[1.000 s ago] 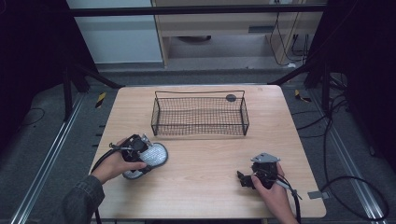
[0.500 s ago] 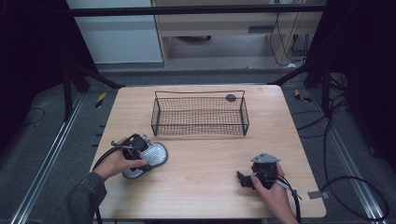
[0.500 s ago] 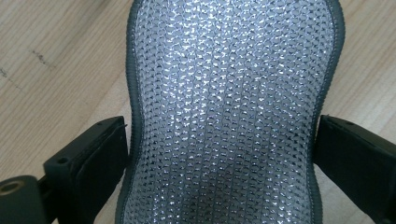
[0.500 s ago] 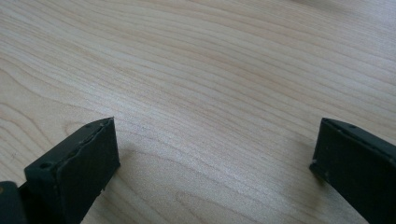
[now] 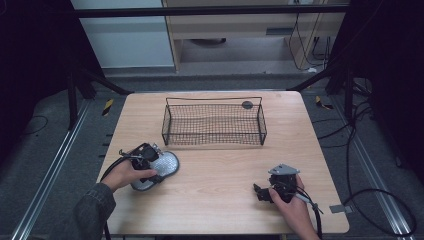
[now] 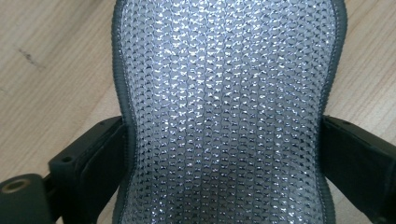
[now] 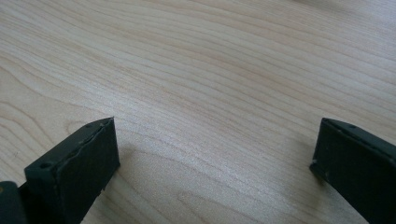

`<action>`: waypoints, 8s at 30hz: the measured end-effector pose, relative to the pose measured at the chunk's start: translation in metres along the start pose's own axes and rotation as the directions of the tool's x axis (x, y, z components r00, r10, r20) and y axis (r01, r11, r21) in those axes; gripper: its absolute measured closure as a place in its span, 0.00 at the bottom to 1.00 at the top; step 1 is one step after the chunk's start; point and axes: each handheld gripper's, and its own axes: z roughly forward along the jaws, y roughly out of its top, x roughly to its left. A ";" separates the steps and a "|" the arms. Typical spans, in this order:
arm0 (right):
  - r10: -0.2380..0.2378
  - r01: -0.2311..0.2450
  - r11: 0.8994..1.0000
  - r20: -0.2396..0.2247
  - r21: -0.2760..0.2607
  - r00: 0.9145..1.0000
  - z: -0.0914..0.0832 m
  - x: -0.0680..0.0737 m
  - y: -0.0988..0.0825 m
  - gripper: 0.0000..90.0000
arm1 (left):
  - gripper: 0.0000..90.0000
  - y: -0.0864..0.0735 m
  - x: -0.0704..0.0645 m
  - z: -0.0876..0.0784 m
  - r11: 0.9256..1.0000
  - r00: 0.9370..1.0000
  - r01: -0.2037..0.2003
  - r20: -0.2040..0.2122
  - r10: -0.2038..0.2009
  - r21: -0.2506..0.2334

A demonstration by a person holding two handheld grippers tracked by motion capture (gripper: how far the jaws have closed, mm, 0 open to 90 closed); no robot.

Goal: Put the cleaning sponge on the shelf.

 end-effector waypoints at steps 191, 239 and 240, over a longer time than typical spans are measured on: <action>0.009 -0.009 1.000 0.016 0.001 1.000 -0.001 0.003 0.000 0.01 | 0.19 0.174 0.017 -0.054 0.894 0.874 -0.407 -0.365 0.322 -0.187; 0.012 -0.012 1.000 0.016 0.001 1.000 -0.001 0.003 0.000 0.01 | 0.05 0.147 -0.063 -0.071 0.879 0.944 -0.259 -0.297 0.143 -0.401; 0.012 -0.012 1.000 0.016 0.001 1.000 -0.001 0.003 0.000 0.01 | 0.05 0.145 -0.064 -0.072 0.880 0.944 -0.259 -0.298 0.143 -0.399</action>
